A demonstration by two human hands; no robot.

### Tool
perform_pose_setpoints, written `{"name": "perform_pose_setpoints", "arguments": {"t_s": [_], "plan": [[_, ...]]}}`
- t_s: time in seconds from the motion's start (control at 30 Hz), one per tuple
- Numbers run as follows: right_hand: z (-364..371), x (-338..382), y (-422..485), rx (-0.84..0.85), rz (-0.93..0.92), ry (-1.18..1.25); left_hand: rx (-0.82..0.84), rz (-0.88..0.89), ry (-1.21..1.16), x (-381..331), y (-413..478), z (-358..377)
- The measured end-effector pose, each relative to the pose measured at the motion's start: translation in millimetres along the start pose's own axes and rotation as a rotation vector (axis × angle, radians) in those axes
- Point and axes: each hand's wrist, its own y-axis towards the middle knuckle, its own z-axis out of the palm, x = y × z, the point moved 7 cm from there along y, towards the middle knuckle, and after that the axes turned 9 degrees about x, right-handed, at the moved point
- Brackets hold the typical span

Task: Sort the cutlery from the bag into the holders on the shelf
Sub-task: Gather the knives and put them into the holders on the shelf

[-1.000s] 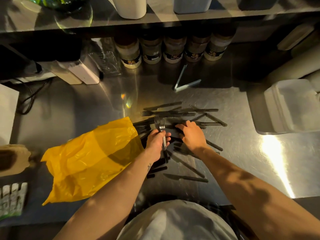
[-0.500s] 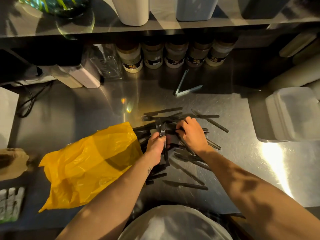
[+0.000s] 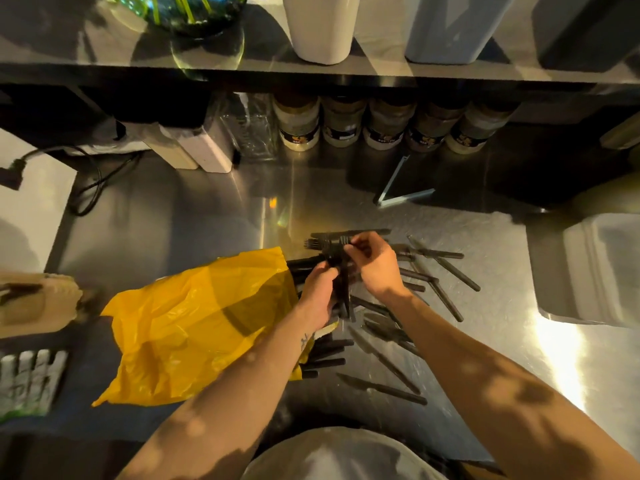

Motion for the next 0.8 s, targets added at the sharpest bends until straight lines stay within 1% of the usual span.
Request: {"name": "perform_pose_setpoints", "arguments": {"t_s": [0.03, 0.13, 0.23, 0.3, 0.4, 0.47, 0.6, 0.8], "plan": [[2.7, -2.8, 3.4, 0.004, -0.003, 0.029, -0.008, 0.009, 0.007, -0.5, 0.0, -3.0], [8.6, -13.0, 14.2, 0.037, 0.006, 0.079, -0.010, 0.024, 0.145, -2.7, 5.8, -11.3], [8.8, -21.1, 28.3, 0.053, 0.010, -0.085, -0.062, 0.016, 0.168, -0.5, 13.2, -25.8], [3.2, -23.5, 39.1, 0.055, -0.015, -0.310, -0.124, 0.018, 0.137, -1.4, 16.9, -37.0], [3.7, -26.1, 53.5, 0.084, -0.064, -0.825, -0.146, 0.009, 0.034, -2.1, 21.0, -53.5], [8.9, -28.1, 57.6, 0.123, -0.041, -1.002, -0.146, 0.015, 0.022, -4.4, 23.2, -63.7], [15.6, -19.6, 56.1, 0.096, -0.044, -1.087, -0.161, 0.059, 0.018, -10.6, 24.7, -72.4], [12.5, -13.8, 55.3, 0.071, -0.090, -0.976, -0.152, 0.070, -0.024, -4.8, 26.3, -68.8]]}}
